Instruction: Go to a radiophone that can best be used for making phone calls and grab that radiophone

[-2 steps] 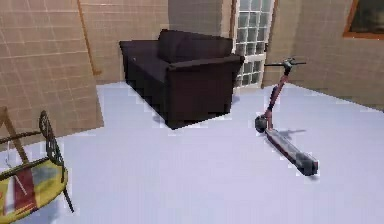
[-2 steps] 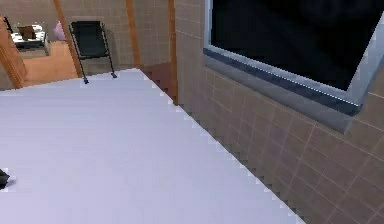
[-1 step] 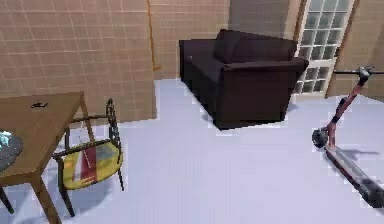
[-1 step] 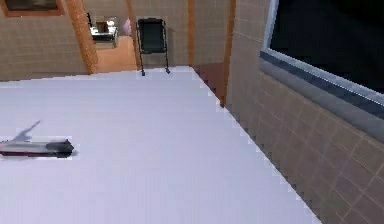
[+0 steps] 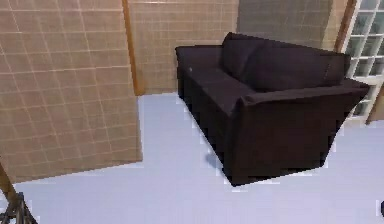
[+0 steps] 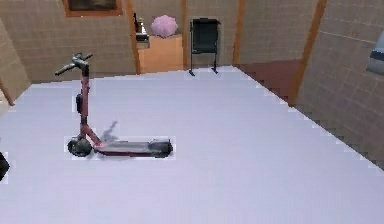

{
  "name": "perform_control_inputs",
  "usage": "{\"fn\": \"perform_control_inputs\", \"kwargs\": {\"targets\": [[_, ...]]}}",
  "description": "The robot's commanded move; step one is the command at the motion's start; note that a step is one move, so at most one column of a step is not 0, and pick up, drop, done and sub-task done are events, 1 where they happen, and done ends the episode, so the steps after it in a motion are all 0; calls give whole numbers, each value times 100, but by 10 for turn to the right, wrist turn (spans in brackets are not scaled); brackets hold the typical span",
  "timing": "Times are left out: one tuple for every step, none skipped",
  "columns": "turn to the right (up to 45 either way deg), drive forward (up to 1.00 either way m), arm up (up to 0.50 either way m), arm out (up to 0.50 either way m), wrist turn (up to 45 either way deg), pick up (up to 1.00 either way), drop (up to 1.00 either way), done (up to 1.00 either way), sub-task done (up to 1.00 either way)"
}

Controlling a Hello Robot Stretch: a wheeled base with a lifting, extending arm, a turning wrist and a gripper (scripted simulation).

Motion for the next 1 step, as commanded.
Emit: {"fn": "perform_control_inputs", "kwargs": {"targets": [[-90, 0, 0, 0, 0, 0, 0, 0, 0]]}}
